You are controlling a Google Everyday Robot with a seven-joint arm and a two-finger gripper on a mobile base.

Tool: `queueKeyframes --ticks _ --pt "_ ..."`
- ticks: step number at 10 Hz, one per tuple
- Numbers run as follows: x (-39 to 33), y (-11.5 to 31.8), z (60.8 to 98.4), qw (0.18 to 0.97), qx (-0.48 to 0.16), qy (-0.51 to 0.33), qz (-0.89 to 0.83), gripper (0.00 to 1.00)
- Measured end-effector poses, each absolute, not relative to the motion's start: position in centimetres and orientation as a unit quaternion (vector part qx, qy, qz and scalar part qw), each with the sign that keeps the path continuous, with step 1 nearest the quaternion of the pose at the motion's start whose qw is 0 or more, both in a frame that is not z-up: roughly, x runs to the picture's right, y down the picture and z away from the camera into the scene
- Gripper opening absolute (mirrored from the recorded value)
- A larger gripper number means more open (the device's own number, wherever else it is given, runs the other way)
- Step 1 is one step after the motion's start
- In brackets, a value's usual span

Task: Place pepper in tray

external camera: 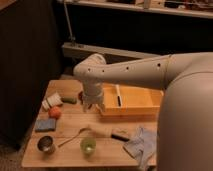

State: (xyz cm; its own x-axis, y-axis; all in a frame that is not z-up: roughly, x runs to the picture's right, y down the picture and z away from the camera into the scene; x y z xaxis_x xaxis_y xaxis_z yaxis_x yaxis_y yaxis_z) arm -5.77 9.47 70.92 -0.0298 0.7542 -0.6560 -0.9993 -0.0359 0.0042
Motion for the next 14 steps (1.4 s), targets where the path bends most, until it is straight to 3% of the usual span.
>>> queueKeyframes --ticks 8,11,14 --pt "-6.1 8.3 71.3 0.674 -0.23 0.233 0.663 0.65" --pt "-8.3 1.6 72.8 0.744 -0.189 0.142 0.625 0.65" --pt "-10.9 -5.7 73.1 0.834 -0.19 -0.01 0.519 0.65"
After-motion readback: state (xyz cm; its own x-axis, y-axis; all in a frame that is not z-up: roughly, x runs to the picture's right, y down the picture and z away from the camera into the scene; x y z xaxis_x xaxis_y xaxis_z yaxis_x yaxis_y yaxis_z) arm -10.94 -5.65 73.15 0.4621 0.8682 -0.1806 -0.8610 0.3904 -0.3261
